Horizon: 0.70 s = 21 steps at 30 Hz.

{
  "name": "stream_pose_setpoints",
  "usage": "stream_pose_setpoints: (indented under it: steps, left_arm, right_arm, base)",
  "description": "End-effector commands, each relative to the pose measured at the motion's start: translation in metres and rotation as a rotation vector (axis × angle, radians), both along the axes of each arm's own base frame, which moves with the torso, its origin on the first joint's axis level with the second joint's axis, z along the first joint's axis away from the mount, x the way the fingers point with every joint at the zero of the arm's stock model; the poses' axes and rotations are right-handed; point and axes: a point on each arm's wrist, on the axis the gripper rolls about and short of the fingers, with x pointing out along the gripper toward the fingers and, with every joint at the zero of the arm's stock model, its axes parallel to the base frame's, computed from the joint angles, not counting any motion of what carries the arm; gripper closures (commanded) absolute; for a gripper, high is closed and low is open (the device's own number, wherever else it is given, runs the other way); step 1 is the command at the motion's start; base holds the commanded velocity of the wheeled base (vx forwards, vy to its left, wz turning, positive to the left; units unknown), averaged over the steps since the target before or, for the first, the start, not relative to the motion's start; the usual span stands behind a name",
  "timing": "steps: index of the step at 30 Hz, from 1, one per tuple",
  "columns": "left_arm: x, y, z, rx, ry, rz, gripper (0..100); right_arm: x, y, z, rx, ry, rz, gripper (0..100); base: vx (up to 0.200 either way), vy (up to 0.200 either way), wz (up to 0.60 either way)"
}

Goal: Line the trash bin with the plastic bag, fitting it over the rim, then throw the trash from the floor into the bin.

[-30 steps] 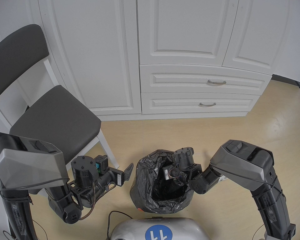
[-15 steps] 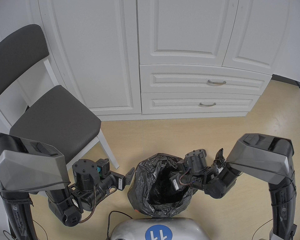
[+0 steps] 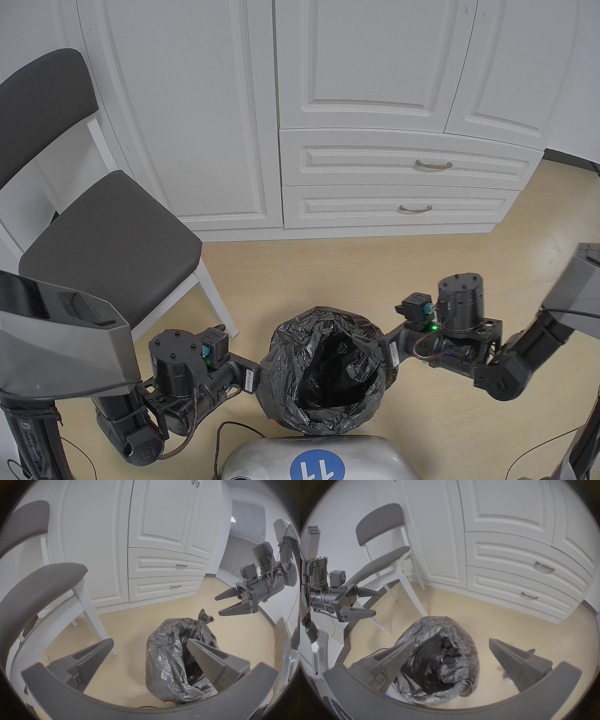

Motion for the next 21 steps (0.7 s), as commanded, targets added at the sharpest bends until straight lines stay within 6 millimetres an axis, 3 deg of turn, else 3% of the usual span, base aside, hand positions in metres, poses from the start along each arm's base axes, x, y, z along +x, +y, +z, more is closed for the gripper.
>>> stream_pose_setpoints:
  steps: [1,11,13,17,21]
  left_arm:
    - [-0.034,-0.004,0.032,-0.047,-0.059,-0.066,0]
    - [-0.058,0.005,0.081,-0.118,-0.215,-0.101,0]
    - [-0.062,0.007,0.086,-0.121,-0.234,-0.105,0]
    - [-0.073,0.01,0.103,-0.13,-0.303,-0.126,0]
    - [-0.07,0.014,0.109,-0.116,-0.336,-0.088,0]
  right_arm:
    - [-0.043,-0.041,0.035,0.028,-0.112,-0.115,0]
    - [-0.06,-0.094,0.058,-0.016,-0.204,-0.329,0]
    - [-0.063,-0.096,0.06,-0.043,-0.222,-0.326,0]
    - [-0.087,-0.107,0.071,-0.128,-0.353,-0.205,0]
    - [-0.085,-0.106,0.078,-0.116,-0.386,-0.223,0]
  base:
    - [0.0,0.0,0.0]
    - [0.0,0.0,0.0]
    - [0.0,0.0,0.0]
    - [0.0,0.0,0.0]
    - [0.0,0.0,0.0]
